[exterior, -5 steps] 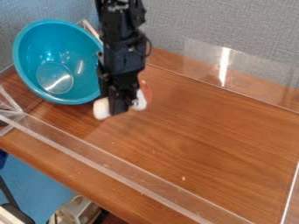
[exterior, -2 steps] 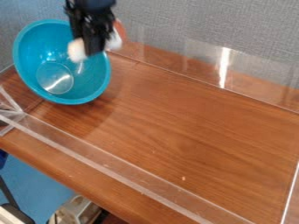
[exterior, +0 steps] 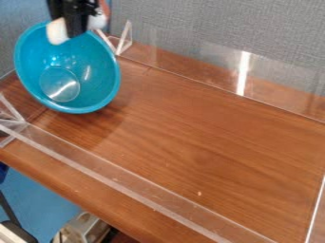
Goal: Put the mushroom in the blue bowl
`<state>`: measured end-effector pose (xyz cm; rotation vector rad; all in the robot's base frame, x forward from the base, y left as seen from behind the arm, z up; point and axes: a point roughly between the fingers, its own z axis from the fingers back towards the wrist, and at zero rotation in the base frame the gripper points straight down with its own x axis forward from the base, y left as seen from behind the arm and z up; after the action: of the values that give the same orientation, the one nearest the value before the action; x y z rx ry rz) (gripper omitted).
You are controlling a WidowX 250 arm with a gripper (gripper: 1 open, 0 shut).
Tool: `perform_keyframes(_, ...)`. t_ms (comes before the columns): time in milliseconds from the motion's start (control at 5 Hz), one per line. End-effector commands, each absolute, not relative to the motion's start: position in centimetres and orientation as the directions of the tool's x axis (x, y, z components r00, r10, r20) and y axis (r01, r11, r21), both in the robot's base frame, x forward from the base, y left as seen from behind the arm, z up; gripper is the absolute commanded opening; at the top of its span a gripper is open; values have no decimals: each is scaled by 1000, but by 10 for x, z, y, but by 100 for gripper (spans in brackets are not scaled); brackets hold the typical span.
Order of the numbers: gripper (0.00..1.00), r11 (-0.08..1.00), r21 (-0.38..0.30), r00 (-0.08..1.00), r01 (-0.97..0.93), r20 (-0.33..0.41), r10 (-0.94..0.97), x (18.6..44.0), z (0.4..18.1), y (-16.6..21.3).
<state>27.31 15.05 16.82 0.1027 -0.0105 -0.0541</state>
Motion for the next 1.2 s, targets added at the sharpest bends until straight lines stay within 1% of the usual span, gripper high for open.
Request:
perform_keyframes(0,0,990,130,996,57,57,-65,272,187,158)
perform_keyframes(800,0,987,123,993,104,41,-110,251,186,133)
perform_keyframes(1000,0,988,119,994,97,39,-102,249,176,136)
